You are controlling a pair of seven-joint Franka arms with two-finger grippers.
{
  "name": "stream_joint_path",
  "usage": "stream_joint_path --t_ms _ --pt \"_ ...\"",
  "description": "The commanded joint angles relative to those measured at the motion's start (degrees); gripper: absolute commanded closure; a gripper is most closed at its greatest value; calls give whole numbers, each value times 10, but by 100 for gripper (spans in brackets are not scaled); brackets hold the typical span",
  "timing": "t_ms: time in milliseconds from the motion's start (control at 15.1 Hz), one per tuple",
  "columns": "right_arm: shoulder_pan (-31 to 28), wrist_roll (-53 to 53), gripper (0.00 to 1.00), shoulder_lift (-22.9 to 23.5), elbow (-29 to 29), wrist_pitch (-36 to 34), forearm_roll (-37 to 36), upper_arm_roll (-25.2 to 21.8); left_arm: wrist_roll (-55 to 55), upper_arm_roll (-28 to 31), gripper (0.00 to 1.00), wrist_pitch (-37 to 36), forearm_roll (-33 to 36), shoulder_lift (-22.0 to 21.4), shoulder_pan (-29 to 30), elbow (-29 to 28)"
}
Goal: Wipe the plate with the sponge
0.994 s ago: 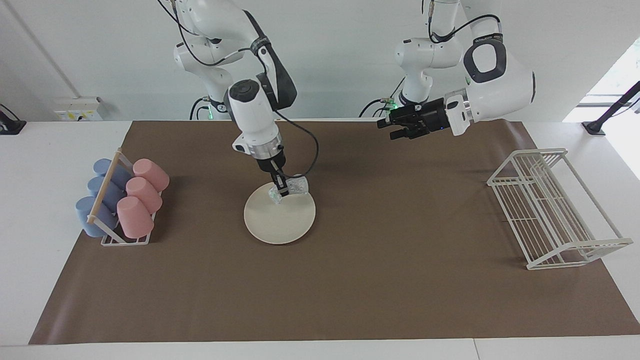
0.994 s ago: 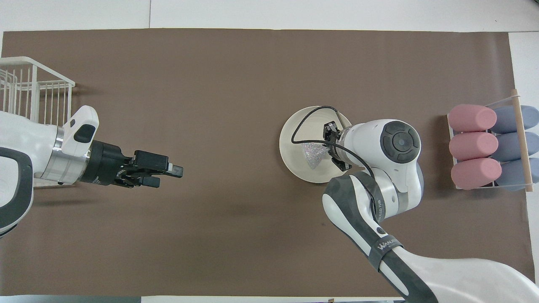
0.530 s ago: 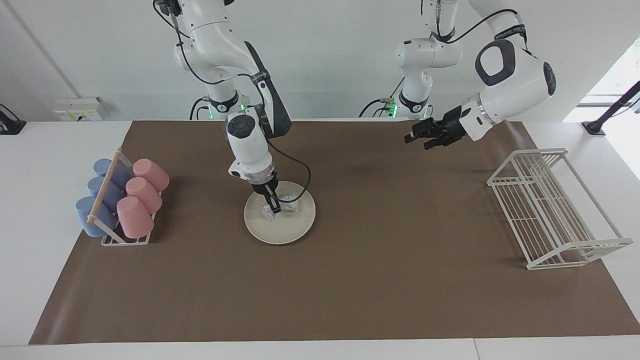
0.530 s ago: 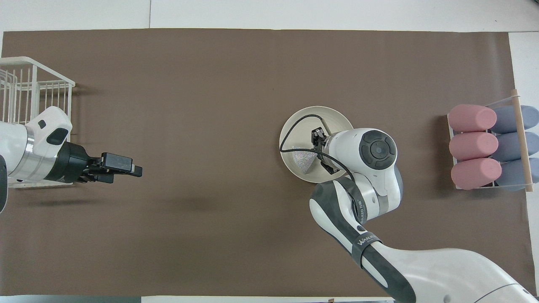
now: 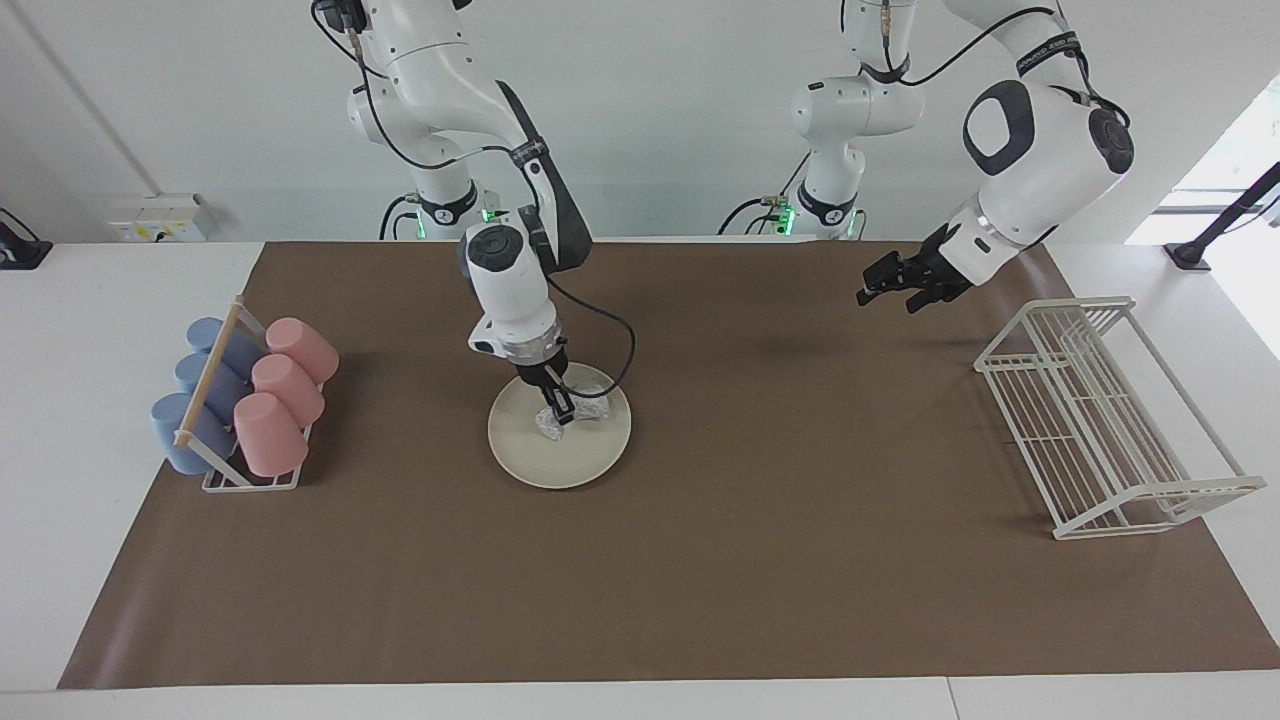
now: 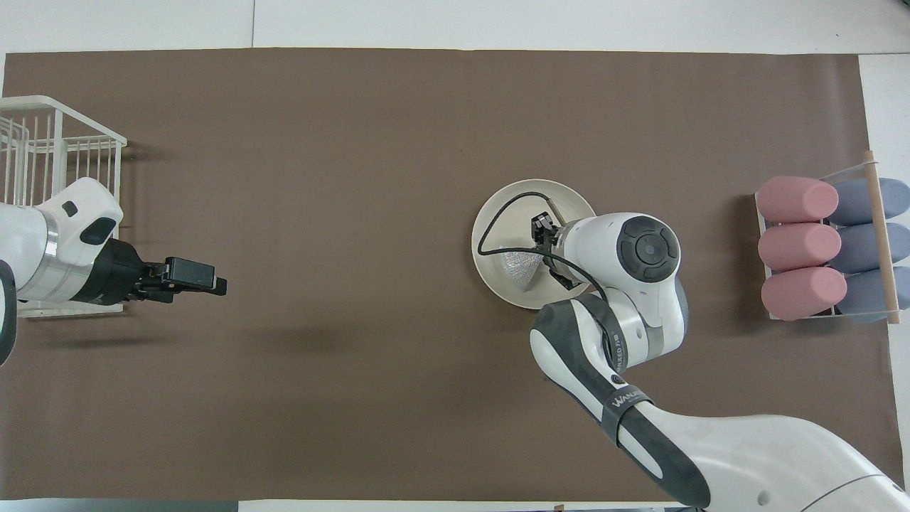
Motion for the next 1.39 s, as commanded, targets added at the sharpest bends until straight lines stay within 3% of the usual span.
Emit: stream_joint_path --t_ms 0,331,928,1326 --pt "-34 -61 100 17 -7 -7 11 3 -6 -2 0 16 13 -7 0 -11" --pt "-28 -56 100 16 -8 -6 11 4 -40 -3 0 18 13 -6 -2 -9" --pt "42 68 100 16 -8 5 12 5 -40 -3 0 20 13 -4 -5 -5" --pt "-16 -45 100 17 -8 -2 12 3 -41 -3 0 26 13 -4 -6 -4"
